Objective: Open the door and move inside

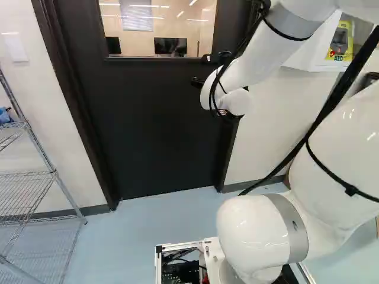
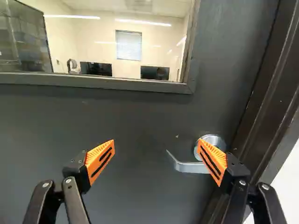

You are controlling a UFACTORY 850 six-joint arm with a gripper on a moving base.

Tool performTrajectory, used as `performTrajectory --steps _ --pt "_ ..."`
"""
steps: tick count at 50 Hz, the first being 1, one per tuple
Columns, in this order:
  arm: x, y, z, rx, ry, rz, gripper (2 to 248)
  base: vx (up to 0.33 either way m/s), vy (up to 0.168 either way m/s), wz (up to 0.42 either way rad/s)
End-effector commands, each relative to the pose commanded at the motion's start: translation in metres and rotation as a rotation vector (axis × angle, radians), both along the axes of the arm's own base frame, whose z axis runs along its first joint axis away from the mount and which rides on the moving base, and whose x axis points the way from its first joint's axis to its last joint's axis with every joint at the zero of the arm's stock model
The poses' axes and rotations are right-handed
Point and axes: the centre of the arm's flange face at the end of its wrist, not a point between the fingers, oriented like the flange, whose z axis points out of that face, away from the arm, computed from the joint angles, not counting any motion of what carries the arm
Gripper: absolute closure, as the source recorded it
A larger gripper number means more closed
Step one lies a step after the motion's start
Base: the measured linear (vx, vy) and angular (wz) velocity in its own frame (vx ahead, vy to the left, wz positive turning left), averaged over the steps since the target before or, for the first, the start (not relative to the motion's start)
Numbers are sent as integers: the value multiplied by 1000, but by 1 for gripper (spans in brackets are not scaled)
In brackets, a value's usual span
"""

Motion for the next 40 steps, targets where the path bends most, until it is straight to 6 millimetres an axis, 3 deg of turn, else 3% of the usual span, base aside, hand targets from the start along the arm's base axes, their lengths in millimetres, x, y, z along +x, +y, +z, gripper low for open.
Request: performTrajectory --steps 40 --pt "40 -1 -31 3 74 2 3 0 0 0"
